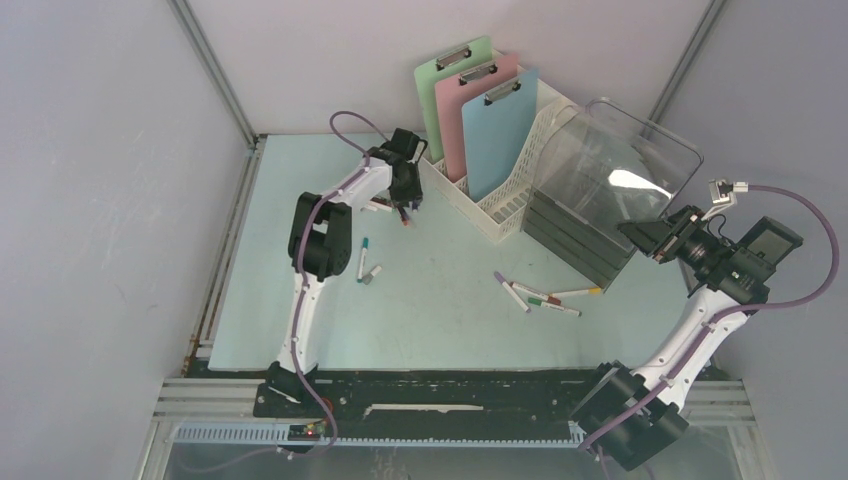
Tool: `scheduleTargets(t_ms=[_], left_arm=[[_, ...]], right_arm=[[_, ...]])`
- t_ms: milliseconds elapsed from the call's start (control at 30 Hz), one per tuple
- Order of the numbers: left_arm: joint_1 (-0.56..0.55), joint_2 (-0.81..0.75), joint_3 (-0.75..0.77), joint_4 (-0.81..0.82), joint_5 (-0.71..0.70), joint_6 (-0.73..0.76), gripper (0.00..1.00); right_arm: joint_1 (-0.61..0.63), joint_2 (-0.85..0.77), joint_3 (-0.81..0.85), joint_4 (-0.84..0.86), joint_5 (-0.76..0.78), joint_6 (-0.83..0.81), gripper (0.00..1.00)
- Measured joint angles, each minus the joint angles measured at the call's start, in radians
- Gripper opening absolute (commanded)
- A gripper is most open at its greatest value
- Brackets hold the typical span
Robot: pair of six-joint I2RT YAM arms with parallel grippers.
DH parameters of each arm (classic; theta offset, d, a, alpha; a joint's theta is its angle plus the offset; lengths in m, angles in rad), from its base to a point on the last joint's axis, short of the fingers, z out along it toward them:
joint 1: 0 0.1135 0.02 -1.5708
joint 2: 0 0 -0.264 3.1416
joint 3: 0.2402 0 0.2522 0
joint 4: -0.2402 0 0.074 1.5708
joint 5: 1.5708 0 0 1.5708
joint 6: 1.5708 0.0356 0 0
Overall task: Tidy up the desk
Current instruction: Pick up the stationery from the center of the board.
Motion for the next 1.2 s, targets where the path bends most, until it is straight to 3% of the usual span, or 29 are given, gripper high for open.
scheduleTargets(t_ms=[133,567,933,1200], left_arm=[[0.000,0.005,0.012,-0.030,0.000,0.009,0.22],[0.000,-0.005,0.000,-0.058,0.069,0.082,0.14],[0.000,-0.352,-0.437,0.153,0.209,0.119,0.05],[-0.004,-0.625,-0.814,0.536,0.451,0.045,0.04]], right_arm=[[0.000,-0.003,0.000,0.000,-0.007,0.000,0.37],[0.000,-0.017,0.000,-0.001,-0.017,-0.002,0.37],[0.000,-0.017,0.000,-0.003,-0.022,-0.008,0.37],[0.000,-0.017,-0.003,-0.003,-0.028,-0.010,0.37]])
